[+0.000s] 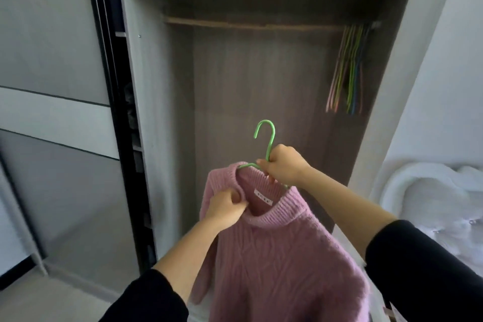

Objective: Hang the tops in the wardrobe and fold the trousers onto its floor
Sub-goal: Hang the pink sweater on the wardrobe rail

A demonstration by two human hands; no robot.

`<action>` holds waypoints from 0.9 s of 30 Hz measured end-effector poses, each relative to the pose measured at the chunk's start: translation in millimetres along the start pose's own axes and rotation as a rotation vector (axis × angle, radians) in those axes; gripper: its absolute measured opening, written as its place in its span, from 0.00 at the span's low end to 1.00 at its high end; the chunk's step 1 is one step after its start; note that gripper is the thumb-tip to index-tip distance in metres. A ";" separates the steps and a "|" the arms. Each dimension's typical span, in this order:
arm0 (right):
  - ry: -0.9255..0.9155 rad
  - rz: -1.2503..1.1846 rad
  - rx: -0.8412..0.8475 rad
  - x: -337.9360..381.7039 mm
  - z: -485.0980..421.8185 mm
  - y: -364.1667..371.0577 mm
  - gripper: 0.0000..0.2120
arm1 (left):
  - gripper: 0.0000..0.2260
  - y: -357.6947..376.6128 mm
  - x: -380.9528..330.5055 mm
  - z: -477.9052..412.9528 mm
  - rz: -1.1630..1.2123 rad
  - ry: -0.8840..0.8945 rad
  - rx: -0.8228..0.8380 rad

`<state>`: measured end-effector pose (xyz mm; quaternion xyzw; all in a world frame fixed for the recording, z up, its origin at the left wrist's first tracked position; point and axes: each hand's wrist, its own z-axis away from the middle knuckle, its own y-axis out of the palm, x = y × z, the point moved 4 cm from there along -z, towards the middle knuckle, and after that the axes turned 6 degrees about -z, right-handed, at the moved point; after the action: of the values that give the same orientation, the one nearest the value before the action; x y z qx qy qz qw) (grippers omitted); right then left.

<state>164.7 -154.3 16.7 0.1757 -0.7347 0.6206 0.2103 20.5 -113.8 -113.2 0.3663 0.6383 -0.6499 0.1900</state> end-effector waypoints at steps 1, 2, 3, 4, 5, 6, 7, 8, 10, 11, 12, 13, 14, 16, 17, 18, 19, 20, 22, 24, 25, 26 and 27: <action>-0.017 0.015 0.012 6.8 -17.9 1.5 0.20 | 0.09 -11.7 -1.6 -18.0 -0.003 0.019 -0.046; -0.032 0.021 0.018 13.9 -35.4 2.4 0.20 | 0.09 -24.7 -3.5 -34.9 -0.007 0.034 -0.086; -0.044 0.017 0.016 20.7 -52.7 2.5 0.19 | 0.10 -38.3 -5.6 -50.6 -0.010 0.040 -0.114; -0.053 0.007 0.014 27.5 -68.8 2.2 0.19 | 0.12 -51.4 -7.5 -65.9 -0.009 0.046 -0.142; -0.061 -0.004 0.014 34.1 -84.0 2.3 0.19 | 0.14 -64.1 -9.0 -80.5 -0.019 0.061 -0.170; -0.069 -0.015 0.014 40.3 -98.5 2.9 0.18 | 0.14 -75.9 -9.4 -95.6 -0.033 0.073 -0.191; -0.076 -0.026 0.011 46.6 -113.4 3.5 0.18 | 0.10 -87.0 -9.3 -110.2 -0.039 0.067 -0.205; -0.080 -0.035 0.005 52.6 -128.3 3.9 0.18 | 0.04 -97.2 -8.4 -125.5 -0.038 0.047 -0.219; -0.077 -0.057 -0.010 64.8 -158.7 3.6 0.16 | 0.07 -116.4 -6.1 -159.3 -0.027 0.024 -0.245; -0.074 -0.060 -0.020 71.5 -174.6 2.5 0.14 | 0.08 -126.8 -5.9 -176.4 -0.029 0.035 -0.248; -0.071 -0.056 -0.030 78.7 -190.3 0.4 0.13 | 0.08 -138.0 -7.0 -193.1 -0.028 0.059 -0.251; -0.072 -0.048 -0.044 86.2 -206.2 -2.3 0.11 | 0.07 -150.0 -8.3 -208.6 -0.030 0.083 -0.251; -0.076 -0.036 -0.065 96.0 -225.3 -5.4 0.10 | 0.06 -165.5 -8.9 -228.6 -0.036 0.113 -0.255; -0.086 -0.003 -0.103 110.2 -250.5 -16.7 0.09 | 0.05 -193.2 -12.9 -258.1 -0.068 0.171 -0.277; -0.090 0.009 -0.127 118.6 -267.1 -20.6 0.08 | 0.06 -209.8 -13.0 -276.8 -0.089 0.195 -0.295; -0.085 0.015 -0.155 126.2 -283.7 -24.7 0.08 | 0.08 -225.7 -12.9 -295.9 -0.106 0.217 -0.309; -0.083 0.020 -0.186 134.5 -300.3 -29.3 0.08 | 0.09 -242.3 -14.4 -314.1 -0.127 0.240 -0.321; -0.083 0.026 -0.216 142.8 -316.2 -33.6 0.08 | 0.10 -258.4 -16.9 -331.6 -0.154 0.263 -0.334; -0.084 0.037 -0.274 158.9 -346.0 -39.5 0.08 | 0.11 -287.6 -23.3 -363.3 -0.207 0.316 -0.365; -0.081 0.051 -0.321 173.4 -374.6 -41.8 0.10 | 0.12 -311.7 -28.0 -392.2 -0.258 0.358 -0.400; -0.080 0.055 -0.341 179.9 -389.7 -42.7 0.11 | 0.13 -322.5 -29.9 -406.4 -0.279 0.376 -0.417; -0.078 0.056 -0.353 186.2 -404.8 -43.4 0.12 | 0.14 -332.9 -31.5 -420.6 -0.292 0.390 -0.434; -0.079 0.058 -0.357 193.0 -419.1 -44.4 0.12 | 0.15 -343.2 -33.0 -433.9 -0.299 0.402 -0.447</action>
<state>61.8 251.9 214.9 0.1383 -0.8457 0.4787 0.1911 -101.6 338.1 183.5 0.3386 0.8365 -0.4291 0.0384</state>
